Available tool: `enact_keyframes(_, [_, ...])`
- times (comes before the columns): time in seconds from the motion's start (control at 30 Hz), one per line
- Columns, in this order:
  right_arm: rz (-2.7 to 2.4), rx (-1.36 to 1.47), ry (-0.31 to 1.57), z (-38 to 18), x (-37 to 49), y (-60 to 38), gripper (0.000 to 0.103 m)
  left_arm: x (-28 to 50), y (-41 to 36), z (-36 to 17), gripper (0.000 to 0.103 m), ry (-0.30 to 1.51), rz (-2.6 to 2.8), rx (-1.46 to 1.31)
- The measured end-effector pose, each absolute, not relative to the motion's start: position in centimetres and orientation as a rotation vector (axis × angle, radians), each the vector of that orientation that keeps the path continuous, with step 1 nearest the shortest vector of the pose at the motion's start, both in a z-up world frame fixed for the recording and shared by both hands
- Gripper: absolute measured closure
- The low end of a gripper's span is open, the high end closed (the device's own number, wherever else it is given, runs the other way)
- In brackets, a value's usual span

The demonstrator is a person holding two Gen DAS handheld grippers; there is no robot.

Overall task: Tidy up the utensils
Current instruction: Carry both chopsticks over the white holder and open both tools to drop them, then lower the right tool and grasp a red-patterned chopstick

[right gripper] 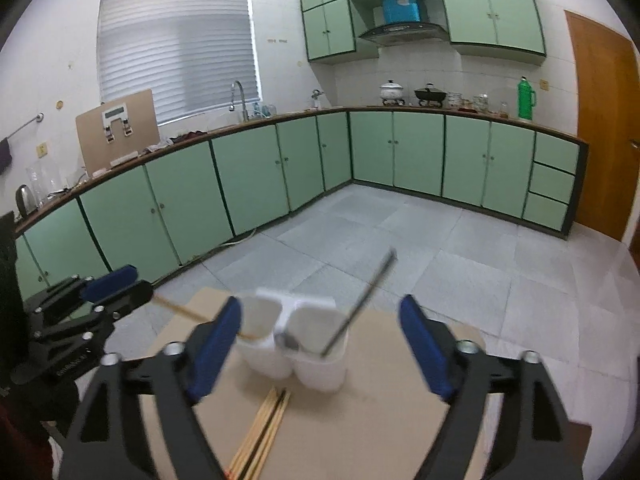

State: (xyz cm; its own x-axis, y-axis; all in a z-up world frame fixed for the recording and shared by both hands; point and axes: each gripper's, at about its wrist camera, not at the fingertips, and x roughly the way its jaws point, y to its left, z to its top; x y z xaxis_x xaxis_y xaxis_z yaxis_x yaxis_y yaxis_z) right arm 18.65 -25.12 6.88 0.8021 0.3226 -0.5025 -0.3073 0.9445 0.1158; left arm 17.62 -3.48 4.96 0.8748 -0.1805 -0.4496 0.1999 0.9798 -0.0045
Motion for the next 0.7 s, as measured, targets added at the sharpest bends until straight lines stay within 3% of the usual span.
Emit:
enact_keyframes(0.1, [0.321, 0.038, 0.574, 4.1, 15.8, -25.2, 0.014, 15.5, -3.2, 2.6, 0.058, 0.524, -0.204, 0.045])
enact_keyframes(0.53, [0.238, 0.028, 0.765, -8.0, 6.0, -22.9, 0.014, 8.8, -0.6, -10.7, 0.058, 0.813, -0.158, 0.011])
enact_keyframes(0.7, [0.241, 0.032, 0.808, -10.3, 4.5, -21.9, 0.022, 7.7, -1.0, -12.3, 0.058, 0.836, -0.153, 0.026])
